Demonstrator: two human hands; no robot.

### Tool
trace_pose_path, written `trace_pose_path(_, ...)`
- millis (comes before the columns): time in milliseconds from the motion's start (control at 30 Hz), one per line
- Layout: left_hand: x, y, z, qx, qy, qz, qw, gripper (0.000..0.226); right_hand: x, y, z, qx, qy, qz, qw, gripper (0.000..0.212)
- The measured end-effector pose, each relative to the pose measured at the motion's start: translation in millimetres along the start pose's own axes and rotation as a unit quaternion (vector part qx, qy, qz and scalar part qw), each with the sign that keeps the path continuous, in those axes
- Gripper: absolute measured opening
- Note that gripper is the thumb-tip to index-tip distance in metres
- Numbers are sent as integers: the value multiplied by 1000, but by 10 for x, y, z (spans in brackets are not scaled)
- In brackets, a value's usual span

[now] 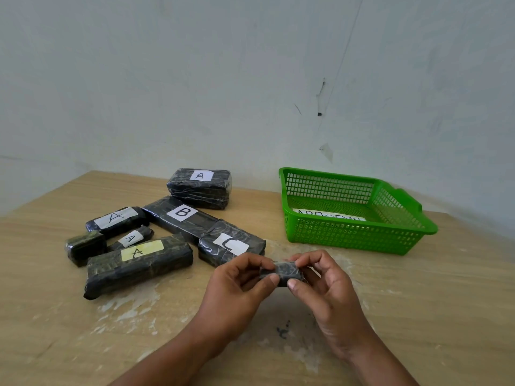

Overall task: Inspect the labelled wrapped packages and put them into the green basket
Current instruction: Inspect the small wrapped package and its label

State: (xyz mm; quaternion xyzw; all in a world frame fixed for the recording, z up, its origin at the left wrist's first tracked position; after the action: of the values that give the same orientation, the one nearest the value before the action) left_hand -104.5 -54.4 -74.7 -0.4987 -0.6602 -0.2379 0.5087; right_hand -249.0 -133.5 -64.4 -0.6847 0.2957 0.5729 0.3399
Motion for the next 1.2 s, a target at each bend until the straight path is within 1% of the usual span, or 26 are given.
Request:
trace_pose_path(100, 3, 44, -3, 9, -1, -18, 1000, 19, 7, 0, -7, 1, -3, 10, 1000, 28)
trace_pose_path(200, 38, 75, -8, 5, -8, -66, 998, 33, 44, -5, -14, -2, -21, 8, 1000, 31)
trace_pose_path(267, 38, 57, 0, -3, 1, -74, 997, 44, 63, 0, -21, 1, -32, 10, 999, 34)
trace_pose_path(333, 31, 44, 5, -5, 13, -73, 997, 48, 67, 10, -23, 6, -40, 4, 999, 33)
trace_pose_path(433, 25, 47, 8, 1, 21, -73, 997, 46, 63, 40, -29, 18, -41, 9, 999, 29)
trace_pose_path(600, 4, 69, 14, 5, 30, -80, 996, 45, 67, 45, -36, 18, -36, 32, 999, 29)
trace_pose_path(700, 17, 76, 6, 8, 26, -75, 997, 36, 74, 44, -35, 14, -33, 36, 999, 31)
trace_pose_path(833, 11, 104, 6, 19, 20, -99, 995, 29, 67, 33, -30, 18, -22, 44, 999, 31)
trace_pose_path(967, 10, 99, 9, 21, 16, -109, 994, 28, 60, 58, -34, 28, -17, 59, 998, 23)
trace_pose_path(1067, 0, 104, -2, 24, 15, -98, 995, 24, 75, 50, -32, 28, -16, 77, 996, 29)
trace_pose_path(1200, -1, 119, -8, 46, 18, -69, 996, 12, 87, 65, -50, 44, -13, 47, 998, 35)
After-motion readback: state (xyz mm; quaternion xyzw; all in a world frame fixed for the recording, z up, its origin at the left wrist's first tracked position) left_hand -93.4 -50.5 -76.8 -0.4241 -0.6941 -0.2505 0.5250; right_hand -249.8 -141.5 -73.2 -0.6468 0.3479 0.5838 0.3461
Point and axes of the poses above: each hand's wrist, its own z-axis away from the middle knuckle, its own y-axis out of the back of the hand, x = y × z, the point moved 9 cm from there along -z, towards the middle knuckle, and after that the axes turned 13 degrees about -y, right-handed, at the moved point
